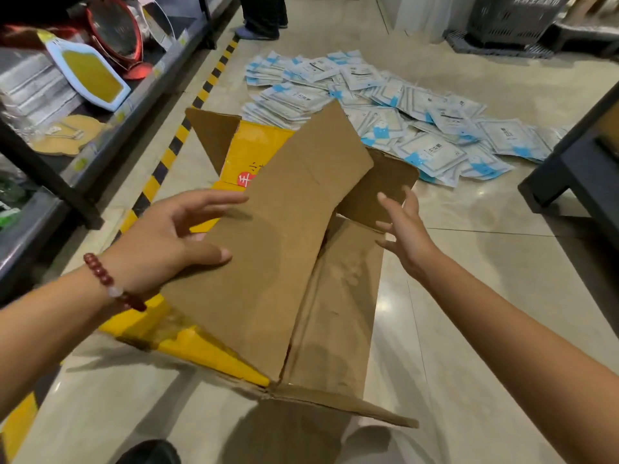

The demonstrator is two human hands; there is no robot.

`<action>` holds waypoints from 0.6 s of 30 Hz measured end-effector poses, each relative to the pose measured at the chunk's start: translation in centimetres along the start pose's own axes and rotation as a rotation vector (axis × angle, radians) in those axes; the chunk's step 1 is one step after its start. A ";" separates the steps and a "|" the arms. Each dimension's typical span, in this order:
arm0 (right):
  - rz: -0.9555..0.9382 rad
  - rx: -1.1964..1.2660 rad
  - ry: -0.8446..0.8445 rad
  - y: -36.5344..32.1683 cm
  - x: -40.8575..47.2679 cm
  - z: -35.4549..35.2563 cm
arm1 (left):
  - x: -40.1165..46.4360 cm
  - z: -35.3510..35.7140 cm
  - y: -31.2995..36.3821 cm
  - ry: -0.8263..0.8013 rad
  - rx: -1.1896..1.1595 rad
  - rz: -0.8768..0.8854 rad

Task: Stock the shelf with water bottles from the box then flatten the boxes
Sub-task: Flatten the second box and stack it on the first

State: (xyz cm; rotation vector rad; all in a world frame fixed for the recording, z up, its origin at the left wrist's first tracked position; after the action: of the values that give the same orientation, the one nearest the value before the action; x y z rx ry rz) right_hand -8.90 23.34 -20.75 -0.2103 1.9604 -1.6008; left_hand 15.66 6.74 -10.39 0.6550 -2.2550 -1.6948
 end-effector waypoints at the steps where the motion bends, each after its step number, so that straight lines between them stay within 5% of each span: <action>1: 0.003 -0.008 -0.047 -0.9 -0.9 0.8 | -0.4 0.9 0.8 -0.029 -0.105 0.000; 6: 0.062 0.033 -0.270 -5.1 -4.7 5.6 | -3.7 6.9 2.3 -0.190 -0.163 0.033; 11: 0.050 -0.082 -0.156 -5.1 -6.3 5.9 | -7.4 10.2 -0.1 -0.528 0.105 -0.013; 14: 0.054 -0.061 -0.043 -3.5 -7.3 2.7 | -8.6 10.8 -2.4 -0.742 0.593 0.090; 18: 0.149 -0.108 0.075 0.9 -8.8 -2.0 | -8.5 9.8 -8.5 -0.801 1.187 0.063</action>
State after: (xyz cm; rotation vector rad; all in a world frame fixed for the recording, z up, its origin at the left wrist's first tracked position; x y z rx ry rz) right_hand -2.59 29.43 -18.42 -0.0463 2.0698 -1.4286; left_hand 20.35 17.26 -20.80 0.0013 -3.7253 -0.3779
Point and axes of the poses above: each hand's wrist, its own x-axis towards the middle knuckle, its own z-axis out of the palm, y = z × x, the point moved 6 cm from there along x, towards the middle knuckle
